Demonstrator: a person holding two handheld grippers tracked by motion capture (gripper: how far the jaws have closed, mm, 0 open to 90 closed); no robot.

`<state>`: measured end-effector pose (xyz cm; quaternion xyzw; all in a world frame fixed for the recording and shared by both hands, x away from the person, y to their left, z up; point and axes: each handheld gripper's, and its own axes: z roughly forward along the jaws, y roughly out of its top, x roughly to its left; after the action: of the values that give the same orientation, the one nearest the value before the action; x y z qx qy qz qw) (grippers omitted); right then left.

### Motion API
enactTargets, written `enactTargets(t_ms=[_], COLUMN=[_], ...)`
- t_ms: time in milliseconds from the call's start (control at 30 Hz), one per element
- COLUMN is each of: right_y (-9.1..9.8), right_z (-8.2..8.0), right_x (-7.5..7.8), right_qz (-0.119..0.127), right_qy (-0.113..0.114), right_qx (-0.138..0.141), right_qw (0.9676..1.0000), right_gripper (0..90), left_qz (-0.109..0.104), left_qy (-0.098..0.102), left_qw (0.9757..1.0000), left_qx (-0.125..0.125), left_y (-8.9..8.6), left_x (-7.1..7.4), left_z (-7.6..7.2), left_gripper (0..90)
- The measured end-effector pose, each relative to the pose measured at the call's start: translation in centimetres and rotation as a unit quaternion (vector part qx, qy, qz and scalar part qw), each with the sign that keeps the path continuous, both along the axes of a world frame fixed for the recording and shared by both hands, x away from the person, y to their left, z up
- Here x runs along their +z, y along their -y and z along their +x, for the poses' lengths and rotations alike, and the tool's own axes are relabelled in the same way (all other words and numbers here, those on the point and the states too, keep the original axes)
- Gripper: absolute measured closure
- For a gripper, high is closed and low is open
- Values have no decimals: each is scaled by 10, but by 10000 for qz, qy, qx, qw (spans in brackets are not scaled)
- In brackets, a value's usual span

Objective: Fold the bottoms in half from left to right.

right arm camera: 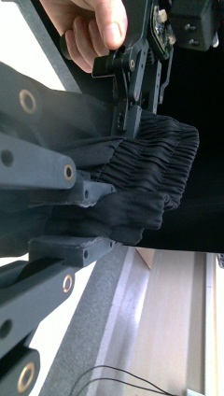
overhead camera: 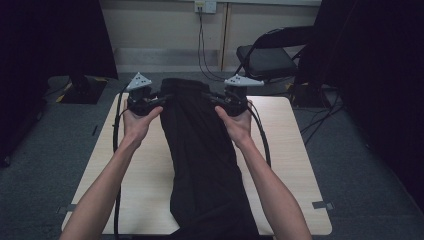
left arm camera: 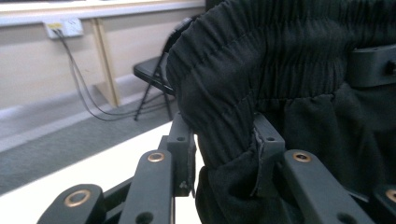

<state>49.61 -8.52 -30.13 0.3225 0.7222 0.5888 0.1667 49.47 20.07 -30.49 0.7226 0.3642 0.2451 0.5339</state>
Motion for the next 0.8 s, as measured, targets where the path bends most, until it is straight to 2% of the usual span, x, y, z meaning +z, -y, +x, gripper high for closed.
enactTargets(t_ms=[67,200,267,300,333,367,400,433,500,533,567,633,700,767,800], right_y=[-4,-9,-12,-12,-12,-12,-13,-13,-15,-17,-16,-10,-1,10,18], right_z=[5,10,10,10,10,11,11,11,12,10,8,5,3,2,0], right_x=[9,37,52,56,56,63,68,80,93,103,106,103,90,66,49], right_qz=[-15,-5,-92,-11,-11,41,77,105,115,21,8,-159,-128,-145,-150], right_qy=[52,255,396,417,417,461,496,573,615,721,786,846,713,558,426], right_qx=[-25,-57,-119,-107,-107,-126,-136,-184,-277,-316,-280,-231,-143,-37,4], right_qw=[10000,9997,9991,9991,9991,9988,9986,9981,9977,9969,9965,9960,9973,9983,9990], right_gripper=[769,770,771,771,771,771,772,772,771,771,771,770,770,770,770], left_qz=[-14,-224,-186,-151,-151,-70,-96,52,49,67,148,316,493,691,691], left_qy=[64,215,288,340,340,408,474,646,759,779,824,781,699,517,517], left_qw=[10000,9993,9991,9990,9990,9988,9985,9974,9964,9962,9958,9963,9963,9961,9961], left_qx=[72,216,246,241,241,258,254,329,376,390,381,175,24,-208,-208], left_y=[-1,-4,-6,-7,-7,-7,-7,-5,-3,-2,-2,1,6,15,15], left_x=[9,30,42,52,52,60,67,79,91,94,96,88,74,51,51], left_z=[4,6,5,5,5,4,4,2,2,2,0,-4,-10,-17,-17], left_gripper=[671,672,672,672,672,672,672,672,671,669,668,666,664,662,662])
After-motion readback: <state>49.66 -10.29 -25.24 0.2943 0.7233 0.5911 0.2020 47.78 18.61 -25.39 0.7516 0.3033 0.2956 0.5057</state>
